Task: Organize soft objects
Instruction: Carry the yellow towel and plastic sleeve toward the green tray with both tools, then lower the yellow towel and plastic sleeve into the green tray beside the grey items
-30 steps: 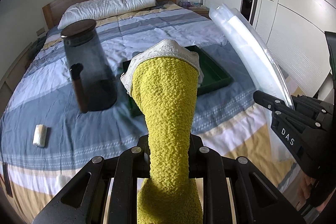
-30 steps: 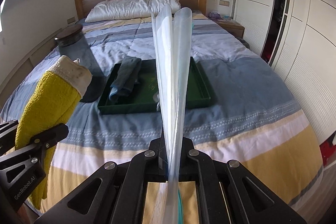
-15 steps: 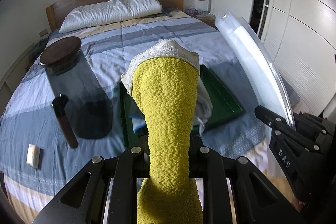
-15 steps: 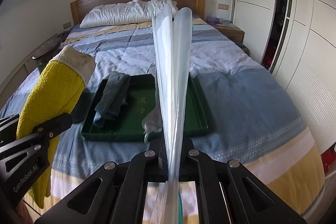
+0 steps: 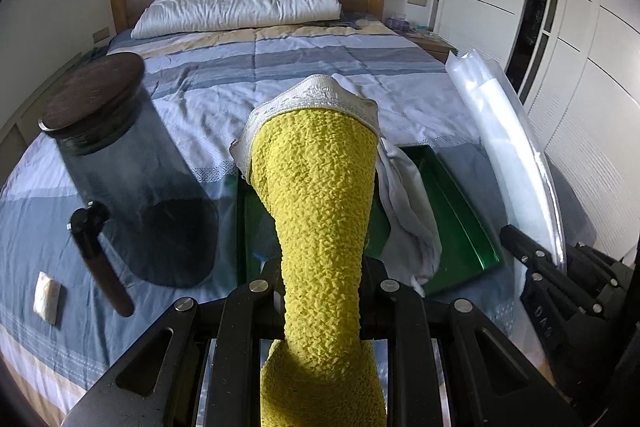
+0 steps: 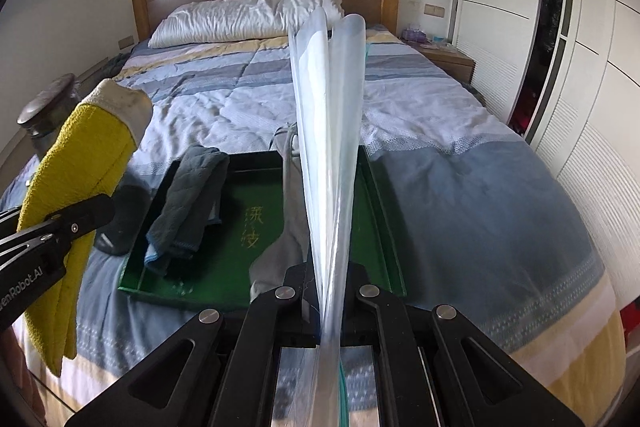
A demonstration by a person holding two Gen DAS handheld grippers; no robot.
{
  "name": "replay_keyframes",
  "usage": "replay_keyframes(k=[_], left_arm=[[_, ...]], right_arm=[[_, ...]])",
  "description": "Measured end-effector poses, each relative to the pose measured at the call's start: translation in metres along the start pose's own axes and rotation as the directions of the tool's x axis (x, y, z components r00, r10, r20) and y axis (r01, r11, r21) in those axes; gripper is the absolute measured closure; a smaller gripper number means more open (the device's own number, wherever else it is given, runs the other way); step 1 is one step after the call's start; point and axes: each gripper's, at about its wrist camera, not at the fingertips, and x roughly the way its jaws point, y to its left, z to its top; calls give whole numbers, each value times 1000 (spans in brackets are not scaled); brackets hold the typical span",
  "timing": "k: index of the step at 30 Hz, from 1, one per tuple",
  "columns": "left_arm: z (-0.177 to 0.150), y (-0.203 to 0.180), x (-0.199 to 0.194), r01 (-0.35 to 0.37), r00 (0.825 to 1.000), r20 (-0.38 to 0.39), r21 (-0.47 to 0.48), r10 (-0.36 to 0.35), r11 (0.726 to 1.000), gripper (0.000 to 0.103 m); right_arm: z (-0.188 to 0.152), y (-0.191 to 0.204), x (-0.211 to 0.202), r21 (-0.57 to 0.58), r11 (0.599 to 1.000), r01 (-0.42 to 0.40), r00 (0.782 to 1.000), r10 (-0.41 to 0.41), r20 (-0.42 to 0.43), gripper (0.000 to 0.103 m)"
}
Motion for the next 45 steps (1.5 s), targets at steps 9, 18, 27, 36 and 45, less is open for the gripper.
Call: replay_keyframes(k=[9,18,27,36,45], left_arm=[[17,-24,28,0,1000,18,-26,1,1000,86],[22,-38,58,-31,999,29,-15,31,999,86],[15,-42,82,-47,999,-5,-17,47,999,86],[12,-45,93,-46,999,-19,-20,45,999,86],[9,-43,108,-53,998,-38,-27,52,998,86]], right_arm=[[27,-1,44,-81,996,23,1000,-22,8,100],[37,-5,98,-106,994,14,1000,-15,-8,100],[38,-12,134,-107,994,4,999,-8,-41,100],[39,-9,150,-118,993,0,999,-7,-51,100],[37,-3,163,-128,992,-1,997,-8,-71,100]])
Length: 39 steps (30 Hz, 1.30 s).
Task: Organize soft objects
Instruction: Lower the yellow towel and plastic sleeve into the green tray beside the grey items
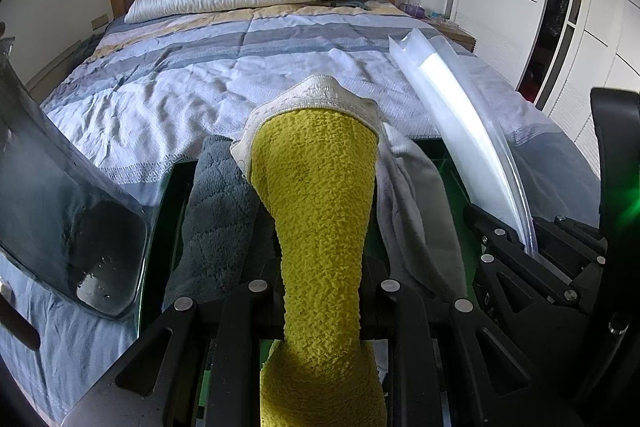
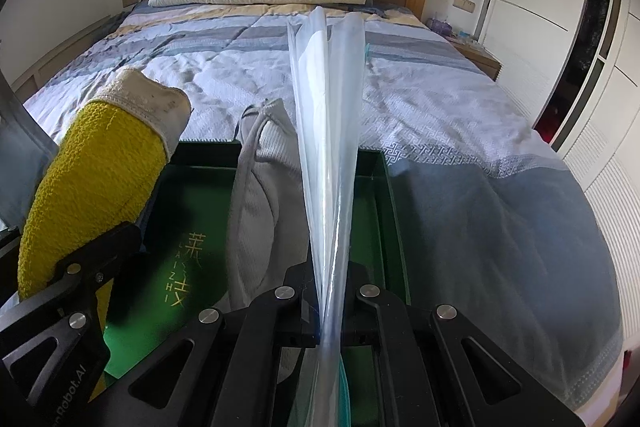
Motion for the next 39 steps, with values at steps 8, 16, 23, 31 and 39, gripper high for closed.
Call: replay_keyframes(k=[8,16,23,31,39], left_arm=[[1,3,10,-8,1000,-14,-7,8,1000,86],[1,-1,17,-11,1000,-14,12,12,1000,86],[0,-2,25,-7,1000,-22,44,8,999,86],[-1,-3,32,-16,999,-31,58,18,998,86],[-5,-6,38,-28,999,-42,71,31,997,84]], right_arm=[[3,2,9,-5,1000,2,1000,-2,-9,100],[5,2,13,-5,1000,1,1000,-1,-10,100],[5,-3,19,6,1000,10,1000,-10,-25,100],[5,0,30,2,1000,10,999,-10,-44,100],[6,-1,36,3,1000,15,998,-15,-54,100]])
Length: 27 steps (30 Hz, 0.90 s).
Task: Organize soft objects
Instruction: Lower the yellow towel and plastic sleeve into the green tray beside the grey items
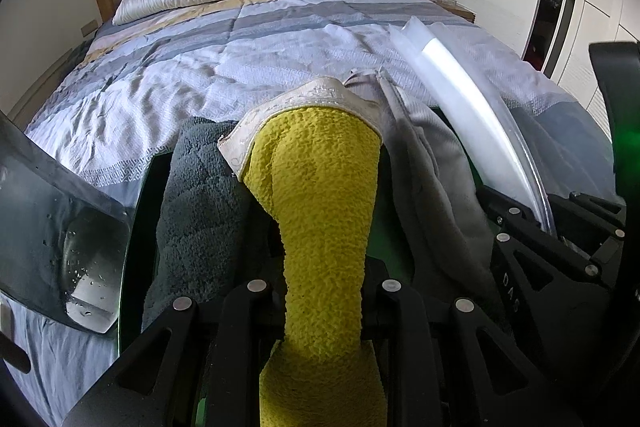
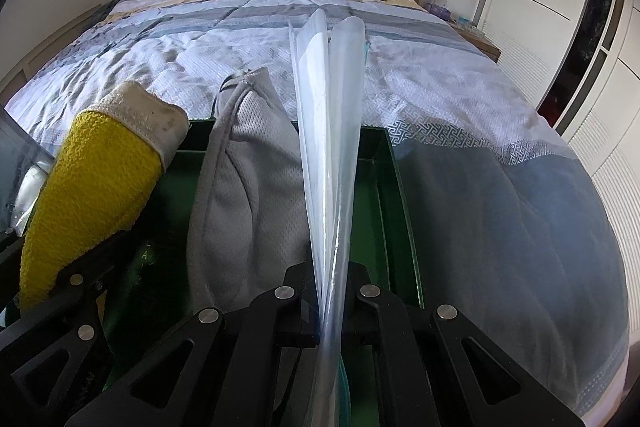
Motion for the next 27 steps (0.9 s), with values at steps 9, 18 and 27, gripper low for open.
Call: replay_keyframes(k=[9,18,27], left_arm=[[-3,-6,4,5,1000,-9,37,-5,999,84],[-7,-12,7,0,1000,-18,55,1,998,84],[-9,-12,8,2,1000,-20,56,-1,998,84]], right_arm=[[-1,-1,4,-1,1000,2,1000,-2,-14,99],[-2,-2,5,0,1000,0,1000,0,-18,99],[-3,-2,5,-5,1000,1,1000,-1,-20,99]])
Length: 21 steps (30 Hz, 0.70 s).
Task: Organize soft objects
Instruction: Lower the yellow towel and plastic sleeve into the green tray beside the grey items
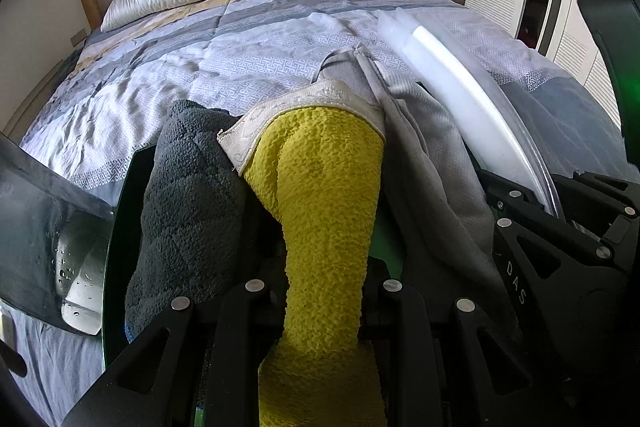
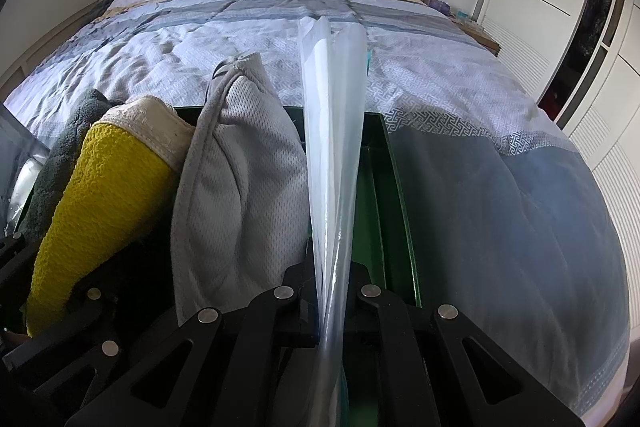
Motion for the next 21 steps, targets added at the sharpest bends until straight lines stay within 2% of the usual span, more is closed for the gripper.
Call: replay_keyframes(k=[21], left_arm=[[-1,6,4,-7,1000,-6,-15,7,1000,83]], right_arm=[[-1,-1,3,-4,1000,-9,1000,8,-10,97]])
